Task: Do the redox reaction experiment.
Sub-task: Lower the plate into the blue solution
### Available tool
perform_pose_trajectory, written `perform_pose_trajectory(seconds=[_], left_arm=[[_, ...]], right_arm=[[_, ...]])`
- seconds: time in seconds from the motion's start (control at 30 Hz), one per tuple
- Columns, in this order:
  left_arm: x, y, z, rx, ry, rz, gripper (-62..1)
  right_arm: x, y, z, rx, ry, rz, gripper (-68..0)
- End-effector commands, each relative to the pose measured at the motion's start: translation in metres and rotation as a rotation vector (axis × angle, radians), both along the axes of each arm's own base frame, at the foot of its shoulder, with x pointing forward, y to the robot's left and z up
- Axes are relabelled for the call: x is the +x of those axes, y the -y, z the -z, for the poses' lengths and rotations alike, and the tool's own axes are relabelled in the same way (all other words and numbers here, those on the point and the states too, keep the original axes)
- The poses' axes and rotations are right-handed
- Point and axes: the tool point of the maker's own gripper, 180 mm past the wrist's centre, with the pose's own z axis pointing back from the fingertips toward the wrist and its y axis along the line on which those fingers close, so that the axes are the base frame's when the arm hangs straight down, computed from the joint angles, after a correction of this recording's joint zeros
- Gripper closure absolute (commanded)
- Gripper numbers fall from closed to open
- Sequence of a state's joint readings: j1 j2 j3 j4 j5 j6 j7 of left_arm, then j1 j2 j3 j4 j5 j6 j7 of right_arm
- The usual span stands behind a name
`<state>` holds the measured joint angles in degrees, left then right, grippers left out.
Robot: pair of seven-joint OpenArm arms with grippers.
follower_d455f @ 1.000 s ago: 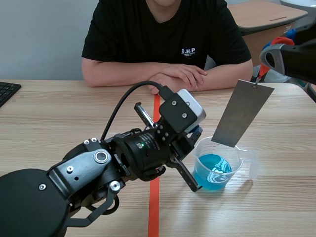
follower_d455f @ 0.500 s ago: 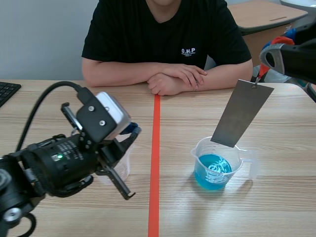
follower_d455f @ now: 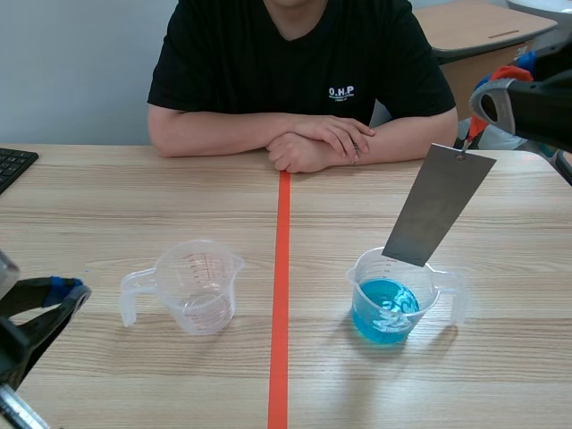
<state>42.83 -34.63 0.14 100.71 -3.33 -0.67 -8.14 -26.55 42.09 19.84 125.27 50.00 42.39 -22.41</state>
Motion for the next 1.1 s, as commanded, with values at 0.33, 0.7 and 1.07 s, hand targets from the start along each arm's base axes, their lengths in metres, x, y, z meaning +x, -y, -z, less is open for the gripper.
perform_pose_trajectory(seconds=[0.33,0.7,1.07], left_arm=[[-0.034,-0.041,0.011,-0.009,-0.070,-0.206,-4.9],[-0.061,-0.053,0.023,-0.011,-0.140,-0.292,-4.9],[-0.067,-0.059,0.022,-0.012,-0.143,-0.315,-4.9]], right_arm=[[0.000,-0.003,-0.009,0.015,0.032,-0.019,-1.7],[0.003,0.001,0.000,0.024,0.011,-0.009,-1.7],[0.004,-0.001,0.017,-0.006,0.006,-0.021,-1.7]])
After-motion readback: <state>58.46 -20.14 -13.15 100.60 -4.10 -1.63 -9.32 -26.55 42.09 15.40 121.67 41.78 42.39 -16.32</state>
